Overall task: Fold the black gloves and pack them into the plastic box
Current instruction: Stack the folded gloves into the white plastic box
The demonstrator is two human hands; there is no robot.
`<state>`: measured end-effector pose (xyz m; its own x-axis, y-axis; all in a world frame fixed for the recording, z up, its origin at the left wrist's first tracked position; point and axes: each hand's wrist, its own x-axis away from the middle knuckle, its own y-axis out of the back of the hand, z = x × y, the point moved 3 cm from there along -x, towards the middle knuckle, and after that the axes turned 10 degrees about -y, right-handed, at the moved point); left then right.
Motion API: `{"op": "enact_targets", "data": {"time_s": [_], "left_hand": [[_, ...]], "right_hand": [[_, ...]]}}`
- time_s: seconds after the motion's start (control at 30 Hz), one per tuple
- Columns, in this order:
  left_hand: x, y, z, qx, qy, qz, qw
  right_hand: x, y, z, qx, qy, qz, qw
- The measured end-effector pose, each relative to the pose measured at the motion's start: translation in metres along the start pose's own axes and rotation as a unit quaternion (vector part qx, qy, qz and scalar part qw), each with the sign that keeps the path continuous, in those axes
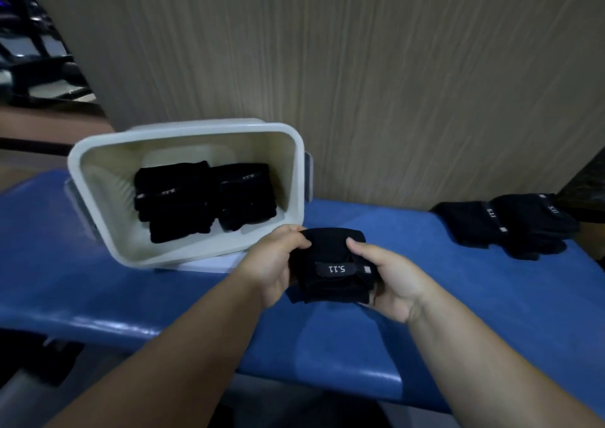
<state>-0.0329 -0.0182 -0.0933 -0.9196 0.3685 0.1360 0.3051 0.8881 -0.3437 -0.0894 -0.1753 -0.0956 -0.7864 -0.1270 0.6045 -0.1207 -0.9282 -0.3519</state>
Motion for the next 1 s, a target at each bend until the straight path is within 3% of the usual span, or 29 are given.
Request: {"op": "enact_targets", "data": {"time_s": [0.33, 0.57, 0.77, 1.0], "left_hand": [[0.001, 0.058, -0.031, -0.043, -0.069, -0.114, 0.990], [0.000, 0.087, -0.052, -0.072, -0.159, -0.184, 0.967], [-0.001, 0.098, -0.070, -0.109, -0.214, -0.190, 0.952], [0.014, 0.116, -0.103, -0.298, -0.337, -0.231, 0.863]], "right_hand": [[-0.033, -0.062, -0.008, 0.001, 0.102, -0.042, 0.994], [-0.035, -0.111, -0.002, -0.028, 0.105, 0.038, 0.993], [-0.044, -0.137, 0.016, -0.001, 0.151, -0.048, 0.987], [-0.050, -0.158, 0.053, 0.003, 0.228, -0.099, 0.968]]}}
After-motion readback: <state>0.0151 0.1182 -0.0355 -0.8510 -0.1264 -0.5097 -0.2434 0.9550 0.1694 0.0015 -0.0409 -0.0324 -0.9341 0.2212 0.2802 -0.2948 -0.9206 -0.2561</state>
